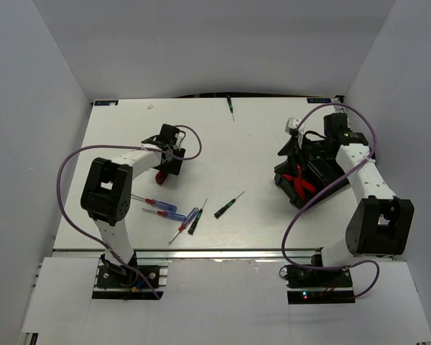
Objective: Sort the tools into containers
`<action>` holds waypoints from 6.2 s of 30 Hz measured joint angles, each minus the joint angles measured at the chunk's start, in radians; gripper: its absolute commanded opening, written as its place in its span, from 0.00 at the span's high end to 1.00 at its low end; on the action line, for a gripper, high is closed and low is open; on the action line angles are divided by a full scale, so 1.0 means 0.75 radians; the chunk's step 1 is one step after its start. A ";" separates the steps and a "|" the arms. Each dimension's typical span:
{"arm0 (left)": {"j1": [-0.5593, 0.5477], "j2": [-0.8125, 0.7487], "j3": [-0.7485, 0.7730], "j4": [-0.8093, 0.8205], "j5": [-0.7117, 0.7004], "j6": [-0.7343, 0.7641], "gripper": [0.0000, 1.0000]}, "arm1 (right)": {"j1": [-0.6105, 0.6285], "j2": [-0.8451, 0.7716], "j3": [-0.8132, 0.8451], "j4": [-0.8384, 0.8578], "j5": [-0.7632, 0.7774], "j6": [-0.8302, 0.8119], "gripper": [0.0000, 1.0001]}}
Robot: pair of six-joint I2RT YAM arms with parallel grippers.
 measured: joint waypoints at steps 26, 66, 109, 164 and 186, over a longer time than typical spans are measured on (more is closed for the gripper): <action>0.095 0.068 0.066 -0.012 0.145 0.004 0.92 | 0.240 -0.018 -0.035 -0.005 0.022 0.110 0.27; -0.037 -0.367 -0.328 1.025 1.386 -1.061 0.93 | 0.576 0.477 0.228 1.264 0.120 2.282 0.21; 0.081 -0.882 -0.358 0.400 0.741 -0.630 0.02 | 0.298 -0.068 0.295 0.113 0.793 0.852 1.00; 0.091 -1.043 -0.543 0.250 0.548 -0.590 0.02 | 0.122 0.554 0.688 0.247 0.797 0.869 0.11; 0.100 -1.042 -0.508 0.131 0.453 -0.675 0.02 | 0.440 1.541 1.439 0.925 1.253 1.666 0.25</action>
